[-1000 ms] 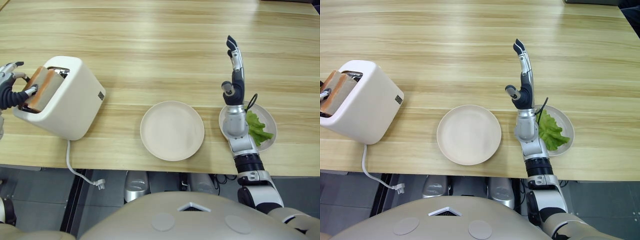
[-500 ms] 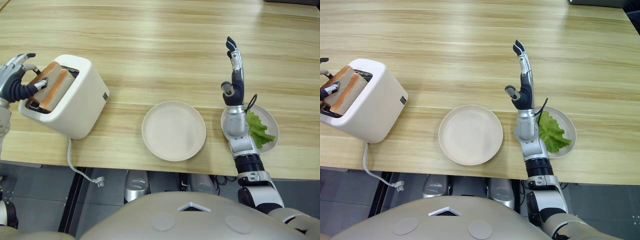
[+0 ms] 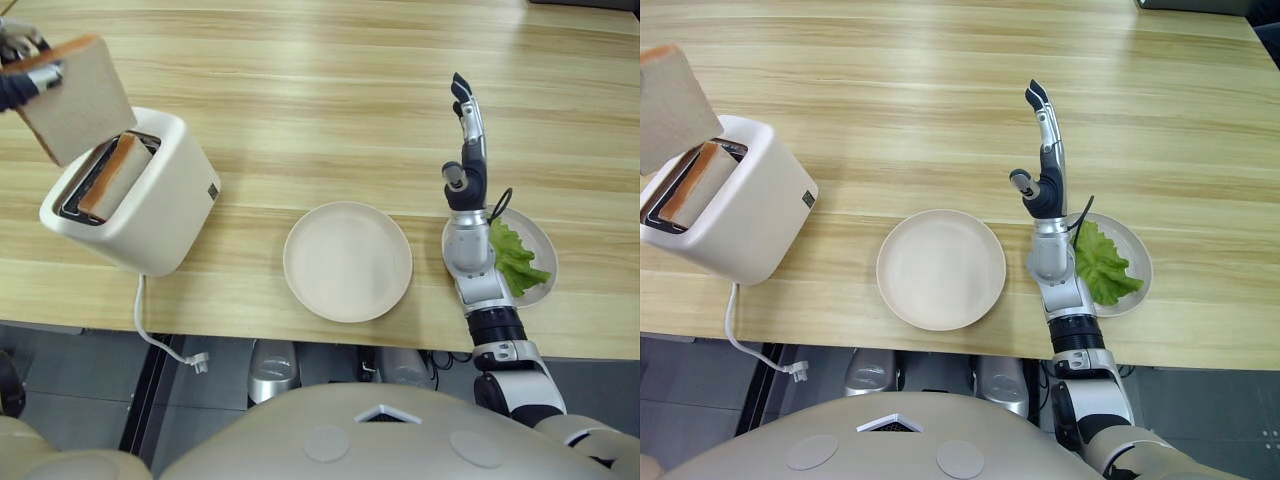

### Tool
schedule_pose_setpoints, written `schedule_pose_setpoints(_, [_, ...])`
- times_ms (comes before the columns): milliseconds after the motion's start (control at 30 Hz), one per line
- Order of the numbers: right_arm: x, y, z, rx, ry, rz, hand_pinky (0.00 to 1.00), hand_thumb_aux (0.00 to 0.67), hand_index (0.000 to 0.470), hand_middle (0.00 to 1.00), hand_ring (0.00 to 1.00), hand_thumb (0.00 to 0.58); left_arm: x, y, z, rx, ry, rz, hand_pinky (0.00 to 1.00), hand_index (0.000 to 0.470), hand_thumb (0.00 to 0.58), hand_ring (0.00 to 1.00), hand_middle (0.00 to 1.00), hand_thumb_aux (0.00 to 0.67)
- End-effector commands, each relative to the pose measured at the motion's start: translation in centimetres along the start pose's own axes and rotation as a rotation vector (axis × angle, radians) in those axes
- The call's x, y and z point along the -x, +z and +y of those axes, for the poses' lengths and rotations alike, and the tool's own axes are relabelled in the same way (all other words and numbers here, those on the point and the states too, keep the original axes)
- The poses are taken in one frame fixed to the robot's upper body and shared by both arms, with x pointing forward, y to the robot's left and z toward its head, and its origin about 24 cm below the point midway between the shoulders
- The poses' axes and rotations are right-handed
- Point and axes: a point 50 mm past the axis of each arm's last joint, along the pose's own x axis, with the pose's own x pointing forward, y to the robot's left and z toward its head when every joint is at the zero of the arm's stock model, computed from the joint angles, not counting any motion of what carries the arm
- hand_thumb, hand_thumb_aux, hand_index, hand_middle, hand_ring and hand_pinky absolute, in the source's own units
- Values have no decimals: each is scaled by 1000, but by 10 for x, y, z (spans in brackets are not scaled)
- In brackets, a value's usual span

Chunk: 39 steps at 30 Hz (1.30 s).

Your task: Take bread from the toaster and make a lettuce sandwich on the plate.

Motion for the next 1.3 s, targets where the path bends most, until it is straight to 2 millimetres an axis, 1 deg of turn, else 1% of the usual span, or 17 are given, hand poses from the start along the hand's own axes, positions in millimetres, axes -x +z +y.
schedule_pose_setpoints(33, [-6,6,-15,24,-9,-28,0,0,0,0,0,0,-13,18,14,99,-10,-77,1000,460,580,1000,1000,670])
schedule_pose_setpoints(100, [-9,9,-25,96,23,-56,0,0,0,0,0,0,-22,34,19,199,-10,-151,1000,460,580,1000,1000,670])
schedule_pose_setpoints(133, [-10,9,-31,133,42,-63,0,0,0,0,0,0,-25,44,19,252,-21,-192,1000,460,580,1000,1000,670])
schedule_pose_setpoints(167, [-10,8,-36,170,63,-65,0,0,0,0,0,0,-28,52,16,298,-37,-229,1000,460,580,1000,1000,670])
schedule_pose_setpoints(233, [-9,5,-50,256,116,-58,0,0,0,0,0,0,-31,71,4,387,-94,-301,1000,460,580,1000,1000,670])
schedule_pose_setpoints(367, [-5,-5,-80,441,233,-17,0,0,0,0,0,0,-31,113,-33,545,-240,-421,1000,460,580,1000,1000,670])
schedule_pose_setpoints(467, [5,-14,-101,579,329,35,0,0,0,0,0,0,-28,140,-63,639,-352,-482,1000,460,580,1000,1000,670])
schedule_pose_setpoints(500, [11,-19,-110,641,371,60,0,0,0,0,0,0,-27,149,-76,671,-399,-502,1000,460,580,1000,1000,670])
schedule_pose_setpoints(567, [21,-26,-127,740,438,111,0,0,0,0,0,0,-23,164,-98,725,-477,-531,1000,460,580,1000,1000,670])
schedule_pose_setpoints(667, [35,-37,-146,810,494,192,0,0,0,0,0,0,-19,180,-124,765,-556,-550,1000,460,580,1000,1000,670])
schedule_pose_setpoints(700, [44,-43,-152,833,524,230,0,0,0,0,0,0,-18,185,-134,783,-589,-553,1000,460,580,1000,1000,670])
schedule_pose_setpoints(833, [75,-60,-161,949,664,298,0,0,0,0,0,0,-15,201,-169,844,-685,-548,1000,460,580,1000,1000,670])
schedule_pose_setpoints(933, [92,-69,-165,1006,728,317,0,0,0,0,0,0,-11,208,-195,870,-746,-534,1000,460,580,1000,1000,670])
schedule_pose_setpoints(1100, [110,-79,-168,1078,793,321,0,0,0,0,0,0,-1,218,-235,893,-847,-507,1000,460,580,1000,1000,670])
schedule_pose_setpoints(1200, [117,-82,-167,1121,837,298,0,0,0,0,0,0,6,219,-257,894,-907,-478,1000,460,580,1000,1000,670])
schedule_pose_setpoints(1300, [120,-86,-168,1146,852,287,0,0,0,0,0,0,12,217,-274,874,-959,-454,1000,460,580,1000,1000,670])
